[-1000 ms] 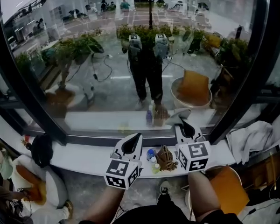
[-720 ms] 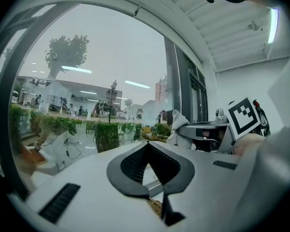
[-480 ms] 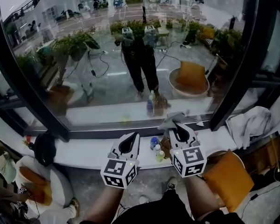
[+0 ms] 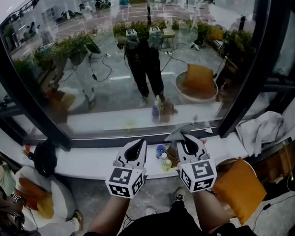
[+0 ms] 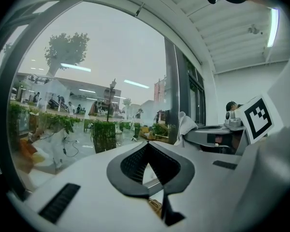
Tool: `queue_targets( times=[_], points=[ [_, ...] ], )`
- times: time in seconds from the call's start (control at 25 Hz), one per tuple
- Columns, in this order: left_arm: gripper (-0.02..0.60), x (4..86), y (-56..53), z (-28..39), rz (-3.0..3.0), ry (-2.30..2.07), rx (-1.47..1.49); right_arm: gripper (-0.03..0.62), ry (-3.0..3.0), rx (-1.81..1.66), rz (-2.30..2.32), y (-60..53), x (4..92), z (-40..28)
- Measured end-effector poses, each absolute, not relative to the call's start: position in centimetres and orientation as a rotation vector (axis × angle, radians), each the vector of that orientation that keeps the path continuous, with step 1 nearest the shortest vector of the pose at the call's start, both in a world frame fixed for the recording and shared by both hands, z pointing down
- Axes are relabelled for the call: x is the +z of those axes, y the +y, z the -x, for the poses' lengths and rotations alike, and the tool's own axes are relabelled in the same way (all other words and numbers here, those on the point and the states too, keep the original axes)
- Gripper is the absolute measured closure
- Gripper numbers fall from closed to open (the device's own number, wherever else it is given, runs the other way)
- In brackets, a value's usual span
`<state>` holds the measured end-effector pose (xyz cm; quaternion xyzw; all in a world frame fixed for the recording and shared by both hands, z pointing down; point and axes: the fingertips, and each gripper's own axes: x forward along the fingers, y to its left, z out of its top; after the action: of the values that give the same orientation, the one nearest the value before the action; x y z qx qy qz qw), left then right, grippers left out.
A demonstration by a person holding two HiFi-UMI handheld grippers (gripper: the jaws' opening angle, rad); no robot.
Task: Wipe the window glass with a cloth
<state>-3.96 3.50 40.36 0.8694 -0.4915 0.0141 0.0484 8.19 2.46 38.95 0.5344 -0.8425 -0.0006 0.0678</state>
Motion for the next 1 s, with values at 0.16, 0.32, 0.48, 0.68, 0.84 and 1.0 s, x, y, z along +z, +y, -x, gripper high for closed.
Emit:
queue_targets(
  times=[0.16,0.32,0.48,0.68,0.84,1.0],
  points=[
    [0.574,40.2,3.2,3.7,-2.651,-1.5,0.034,0.554,-2.538,-0.007,-1.597,2.6,39.1,-8.1],
    [0.574,40.2,3.1,3.4,-2.654,-1.494,0.033,0.554,-2.535,-0.011,-1.589,2.6,39.3,-8.2],
    [0.574,40.2,3.1,3.1,-2.652,-1.495,0.036,0.554,-2.536,-0.005,-1.581,2.6,39.5,-8.3],
    [0.574,40.3,3.4,3.0,-2.657,-1.489,0.037,0.556,-2.529,-0.002,-1.585,2.9,39.7,-8.4],
    [0.574,40.4,3.5,2.7,-2.664,-1.48,0.044,0.555,-2.524,0.004,-1.593,3.2,39.9,-8.8],
    [0.574,40.3,3.6,2.6,-2.672,-1.473,0.05,0.555,-2.524,0.006,-1.598,3.4,39.9,-8.8]
  ],
)
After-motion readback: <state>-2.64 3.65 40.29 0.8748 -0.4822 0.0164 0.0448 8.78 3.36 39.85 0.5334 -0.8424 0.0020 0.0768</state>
